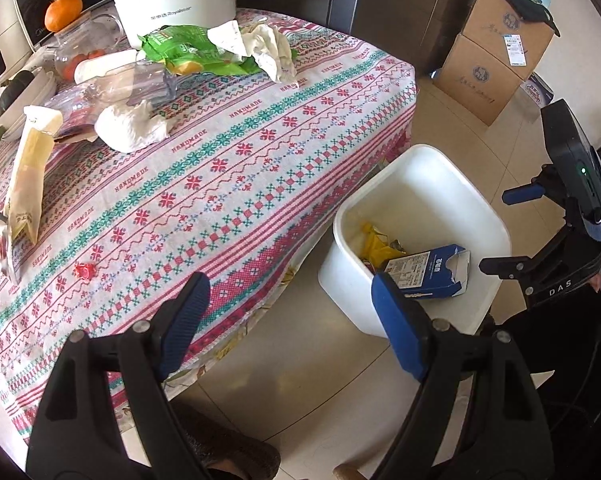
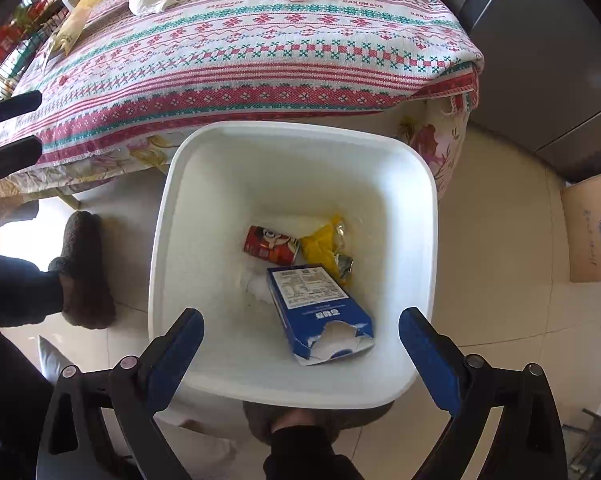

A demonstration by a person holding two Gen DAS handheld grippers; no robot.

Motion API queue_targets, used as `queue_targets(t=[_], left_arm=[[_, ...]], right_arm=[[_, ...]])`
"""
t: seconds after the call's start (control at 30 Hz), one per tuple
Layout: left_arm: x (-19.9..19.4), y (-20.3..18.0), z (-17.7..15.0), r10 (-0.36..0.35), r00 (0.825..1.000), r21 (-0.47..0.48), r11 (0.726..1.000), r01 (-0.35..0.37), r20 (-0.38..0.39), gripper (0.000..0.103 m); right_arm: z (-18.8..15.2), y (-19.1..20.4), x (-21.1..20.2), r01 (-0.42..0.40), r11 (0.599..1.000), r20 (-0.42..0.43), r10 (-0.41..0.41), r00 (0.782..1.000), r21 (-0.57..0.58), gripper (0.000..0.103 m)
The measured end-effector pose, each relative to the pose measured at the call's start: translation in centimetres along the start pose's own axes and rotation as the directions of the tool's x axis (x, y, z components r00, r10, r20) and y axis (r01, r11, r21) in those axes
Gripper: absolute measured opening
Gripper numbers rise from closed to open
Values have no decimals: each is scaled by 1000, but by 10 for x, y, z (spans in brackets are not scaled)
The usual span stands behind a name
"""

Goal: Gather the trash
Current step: 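Lower the blue biscuit box into the white bin and open the right gripper, then grasp the white pecan snack packet with the left gripper and lift it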

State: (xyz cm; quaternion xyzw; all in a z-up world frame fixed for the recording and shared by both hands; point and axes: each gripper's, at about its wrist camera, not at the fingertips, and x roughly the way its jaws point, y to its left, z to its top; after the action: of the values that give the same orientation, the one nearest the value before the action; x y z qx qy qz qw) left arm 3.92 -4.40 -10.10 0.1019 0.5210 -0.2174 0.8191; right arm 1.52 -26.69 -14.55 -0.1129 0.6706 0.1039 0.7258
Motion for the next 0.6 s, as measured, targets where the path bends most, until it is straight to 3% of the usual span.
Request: queue_targets(t=[0.3,0.6], left_arm=[[-9,27,-2,33,999,-54,998,-33,8,83],[-31,112,-3,146,988,-230,964,-132,44,83]], right_arm=[[17,9,-17,8,1000,38,-8,999,2,99],[59,31,-40,-8,1000,115,8,993,-4,99]])
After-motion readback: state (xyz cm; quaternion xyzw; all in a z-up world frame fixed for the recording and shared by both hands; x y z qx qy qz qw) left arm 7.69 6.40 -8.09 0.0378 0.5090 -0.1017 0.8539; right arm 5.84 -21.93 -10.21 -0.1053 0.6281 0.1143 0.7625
